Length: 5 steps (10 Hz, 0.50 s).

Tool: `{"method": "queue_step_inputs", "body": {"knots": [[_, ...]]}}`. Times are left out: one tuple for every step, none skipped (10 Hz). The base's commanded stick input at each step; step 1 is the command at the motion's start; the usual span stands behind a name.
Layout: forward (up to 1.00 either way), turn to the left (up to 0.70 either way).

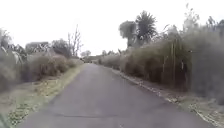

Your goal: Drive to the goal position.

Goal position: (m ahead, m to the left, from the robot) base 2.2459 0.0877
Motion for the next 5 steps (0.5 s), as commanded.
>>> {"method": "queue_step_inputs", "body": {"knots": [[1.00, 0.00], [1.00, 0.00], [1.00, 0.00], [1.00, 0.00], [1.00, 0.00]]}}
